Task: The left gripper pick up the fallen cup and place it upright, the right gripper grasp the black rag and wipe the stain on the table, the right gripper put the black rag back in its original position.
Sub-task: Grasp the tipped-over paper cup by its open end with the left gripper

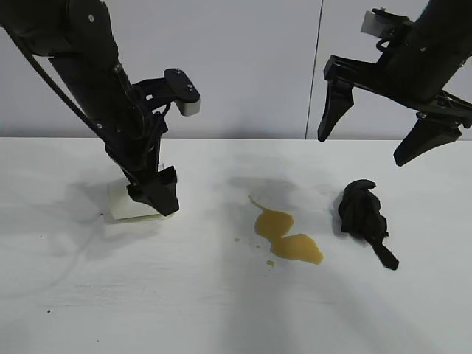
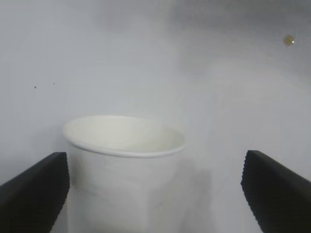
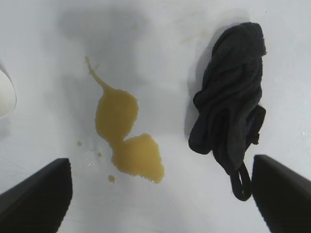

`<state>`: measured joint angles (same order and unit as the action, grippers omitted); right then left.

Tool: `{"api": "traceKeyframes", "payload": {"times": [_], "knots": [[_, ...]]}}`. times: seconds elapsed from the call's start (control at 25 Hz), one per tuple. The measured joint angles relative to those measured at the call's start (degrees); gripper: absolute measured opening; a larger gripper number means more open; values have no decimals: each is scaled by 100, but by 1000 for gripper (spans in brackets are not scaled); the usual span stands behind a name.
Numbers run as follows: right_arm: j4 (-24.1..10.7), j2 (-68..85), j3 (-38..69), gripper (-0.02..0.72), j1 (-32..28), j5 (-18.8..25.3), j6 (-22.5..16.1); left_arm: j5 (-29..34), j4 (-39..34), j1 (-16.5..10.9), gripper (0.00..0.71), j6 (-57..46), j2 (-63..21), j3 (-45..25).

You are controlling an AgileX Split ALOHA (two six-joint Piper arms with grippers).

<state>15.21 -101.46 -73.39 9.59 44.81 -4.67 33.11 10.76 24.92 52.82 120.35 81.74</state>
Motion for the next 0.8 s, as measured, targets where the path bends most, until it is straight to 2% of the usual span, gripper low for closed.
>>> {"api": "traceKeyframes", "payload": {"times": [0.28, 0.8], "knots": [[0, 0, 0, 694, 0, -83, 0, -142, 46, -313, 694, 17, 158, 19], [0, 0, 0, 694, 0, -129, 0, -141, 67, -298, 694, 395, 354, 39]]}}
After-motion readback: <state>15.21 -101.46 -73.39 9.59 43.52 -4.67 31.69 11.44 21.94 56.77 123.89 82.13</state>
